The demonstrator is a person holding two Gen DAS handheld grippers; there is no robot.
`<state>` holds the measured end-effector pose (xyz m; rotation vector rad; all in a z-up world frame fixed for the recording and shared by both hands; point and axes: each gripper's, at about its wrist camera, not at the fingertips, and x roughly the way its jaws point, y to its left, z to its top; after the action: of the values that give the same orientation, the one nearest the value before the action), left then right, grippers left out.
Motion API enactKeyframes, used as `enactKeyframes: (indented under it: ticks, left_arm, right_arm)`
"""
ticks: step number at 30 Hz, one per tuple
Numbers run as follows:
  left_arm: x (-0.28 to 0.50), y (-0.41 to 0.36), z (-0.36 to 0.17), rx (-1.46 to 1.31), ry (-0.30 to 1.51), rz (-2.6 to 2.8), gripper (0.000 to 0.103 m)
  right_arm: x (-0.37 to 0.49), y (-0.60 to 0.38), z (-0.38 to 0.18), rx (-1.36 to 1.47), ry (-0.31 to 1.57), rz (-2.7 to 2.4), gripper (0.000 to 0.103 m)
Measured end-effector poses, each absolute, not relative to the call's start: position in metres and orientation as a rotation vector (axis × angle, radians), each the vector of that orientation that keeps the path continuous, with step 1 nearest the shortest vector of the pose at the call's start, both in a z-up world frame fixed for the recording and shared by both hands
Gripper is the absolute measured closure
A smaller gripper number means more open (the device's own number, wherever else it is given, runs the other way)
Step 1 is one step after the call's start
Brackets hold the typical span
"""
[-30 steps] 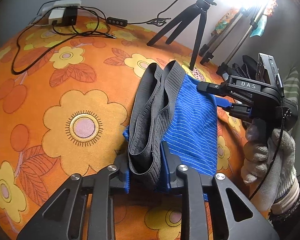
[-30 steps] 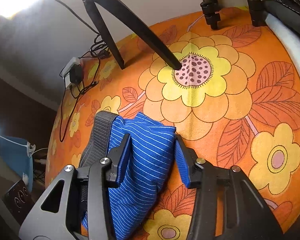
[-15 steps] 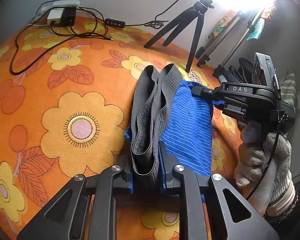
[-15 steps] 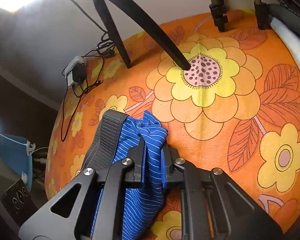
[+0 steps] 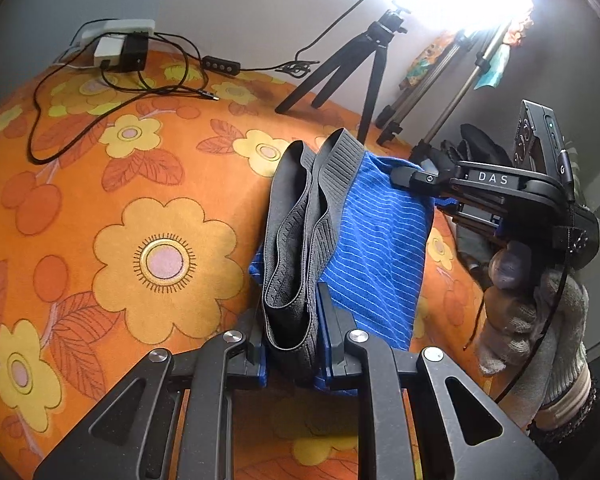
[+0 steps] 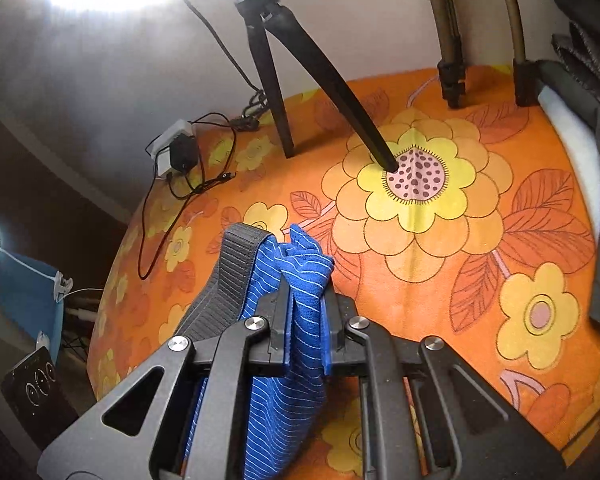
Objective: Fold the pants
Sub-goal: 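Lift the folded shorts with the left gripper and carry them onto the dark clothes stack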
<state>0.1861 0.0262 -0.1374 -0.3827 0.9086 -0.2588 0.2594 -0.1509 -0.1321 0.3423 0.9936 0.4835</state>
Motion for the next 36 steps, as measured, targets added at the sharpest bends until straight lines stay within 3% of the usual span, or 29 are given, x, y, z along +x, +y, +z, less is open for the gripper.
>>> enactKeyframes:
  ticks: [15,36]
  left_arm:
    - [0.162,-0.02,-0.106,-0.353,0.839,-0.371,0.086]
    - [0.165,-0.186,-0.032,-0.315,0.675,-0.628,0.086]
  right_arm:
    - [0.22,-0.2,-0.089,0.297,0.916,0.449,0.092]
    - [0.192,-0.362,0.022,0.207,0.752,0.263,0.092]
